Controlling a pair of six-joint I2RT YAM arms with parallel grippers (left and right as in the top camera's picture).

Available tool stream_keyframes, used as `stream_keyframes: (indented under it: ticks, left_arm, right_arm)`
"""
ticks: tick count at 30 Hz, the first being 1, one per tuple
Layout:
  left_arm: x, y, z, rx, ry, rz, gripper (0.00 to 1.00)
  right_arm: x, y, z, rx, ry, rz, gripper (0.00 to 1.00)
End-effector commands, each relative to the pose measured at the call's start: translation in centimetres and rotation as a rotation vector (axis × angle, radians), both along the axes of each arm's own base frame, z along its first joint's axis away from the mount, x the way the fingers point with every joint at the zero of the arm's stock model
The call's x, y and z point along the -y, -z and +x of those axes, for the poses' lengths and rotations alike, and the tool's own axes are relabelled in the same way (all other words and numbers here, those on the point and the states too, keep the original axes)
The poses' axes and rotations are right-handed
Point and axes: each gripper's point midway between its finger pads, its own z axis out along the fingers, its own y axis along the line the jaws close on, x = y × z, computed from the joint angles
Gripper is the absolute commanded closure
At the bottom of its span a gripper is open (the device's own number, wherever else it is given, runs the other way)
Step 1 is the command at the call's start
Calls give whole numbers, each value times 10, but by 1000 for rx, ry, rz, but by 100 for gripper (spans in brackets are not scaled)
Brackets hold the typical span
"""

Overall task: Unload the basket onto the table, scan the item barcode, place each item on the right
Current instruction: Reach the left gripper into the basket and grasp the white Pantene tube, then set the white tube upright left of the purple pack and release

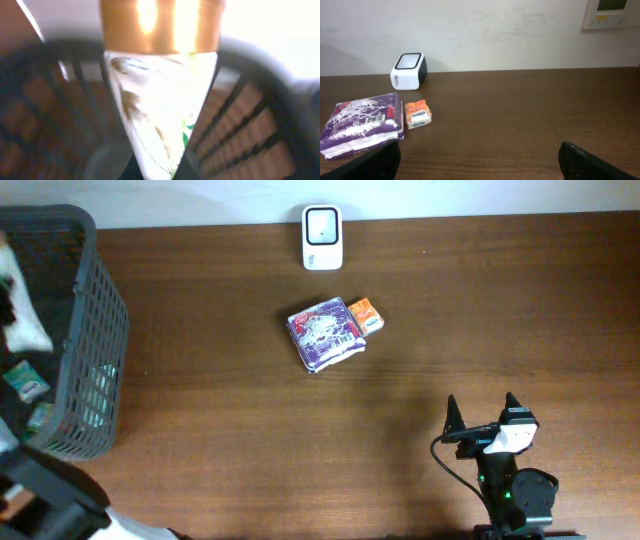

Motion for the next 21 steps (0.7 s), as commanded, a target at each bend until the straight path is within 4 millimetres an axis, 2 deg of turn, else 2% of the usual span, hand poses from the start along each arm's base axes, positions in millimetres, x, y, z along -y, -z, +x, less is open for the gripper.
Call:
stream_keyframes:
  ticks: [1,4,8,11,12,21]
  left_arm:
    - [34,-113,-13,250,-32,-293,100]
    - [50,-155,-19,349,-3,-470,100]
    - [85,-184,-24,348,136,-748,100]
    - [116,-185,-19,245,181,-1005,100]
    - [132,-185,-17,202,217,-1055,100]
    - [278,-183,-1,23,560,-1041,100]
  right_arm:
    - [0,4,0,-5,0,8,1]
    - [0,4,0,-6,0,8,1]
    - [0,4,0,-6,0,7,1]
    - [0,4,0,-5,0,7,1]
    - [0,4,0,-5,0,7,1]
    - [-1,4,0,-5,0,7,1]
